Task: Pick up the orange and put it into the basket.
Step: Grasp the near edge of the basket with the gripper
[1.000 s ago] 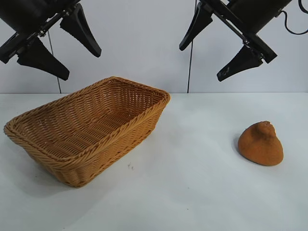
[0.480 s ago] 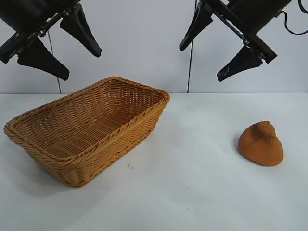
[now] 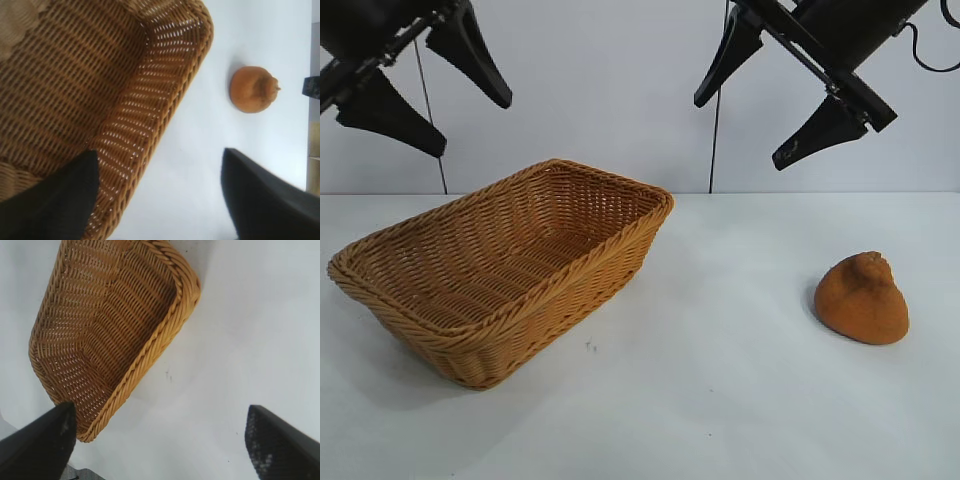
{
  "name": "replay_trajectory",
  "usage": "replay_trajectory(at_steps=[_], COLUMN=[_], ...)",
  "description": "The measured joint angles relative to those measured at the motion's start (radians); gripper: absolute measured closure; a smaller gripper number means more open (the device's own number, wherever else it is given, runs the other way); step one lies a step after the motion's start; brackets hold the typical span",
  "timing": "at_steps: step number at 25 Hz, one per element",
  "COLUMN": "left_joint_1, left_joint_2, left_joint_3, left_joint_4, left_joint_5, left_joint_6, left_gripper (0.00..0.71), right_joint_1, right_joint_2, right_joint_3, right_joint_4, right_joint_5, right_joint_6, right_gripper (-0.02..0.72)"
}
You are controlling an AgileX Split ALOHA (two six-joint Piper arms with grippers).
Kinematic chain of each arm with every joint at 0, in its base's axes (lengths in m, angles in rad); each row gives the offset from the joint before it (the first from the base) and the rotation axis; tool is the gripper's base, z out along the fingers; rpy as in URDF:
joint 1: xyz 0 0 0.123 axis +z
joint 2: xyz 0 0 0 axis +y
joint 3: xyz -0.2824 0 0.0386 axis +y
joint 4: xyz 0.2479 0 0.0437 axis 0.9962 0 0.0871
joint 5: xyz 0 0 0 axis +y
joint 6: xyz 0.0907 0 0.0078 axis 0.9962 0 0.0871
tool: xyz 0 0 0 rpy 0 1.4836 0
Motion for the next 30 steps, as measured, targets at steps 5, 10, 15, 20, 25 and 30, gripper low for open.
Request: replay_trajectory(at_steps=[5,10,15,20,25,30], left_joint_1=[0.027,0.027,0.027,0.027,-0.004,-0.037], left_joint_2=[-0.124,-0.254,-0.231,-0.134,-0.076,0.010], left_joint_3=[0.105,0.308,0.450,0.463,0.463,0.464], left_joint_4=[0.114,0.167,0.178,0.173,0.170,0.187], left_joint_5=[0.015,-0.097,-0.223,-0.275,-0.371,-0.444], left_joint_6=[-0.133,-0.408,-0.555,-0.607,-0.690,-0.779], left_gripper=[0.217,0.217,0.217,0.217,0.217,0.217], right_joint_1=[0.000,0.000,0.000,0.000,0.000,0.000], right_joint_2=[0.000,0.000,0.000,0.000,0.000,0.000], right_joint_3=[0.000,0.000,0.000,0.000,0.000,0.000], right_joint_4=[-0.013,-0.015,-0.015,-0.015,-0.015,-0.015], right_joint_5=[-0.001,-0.013,-0.029,-0.031,-0.032,-0.032], right_joint_6=[0.000,0.000,0.000,0.000,0.000,0.000], right_gripper=[0.075,0.075,0.075,0.075,0.075,0.075])
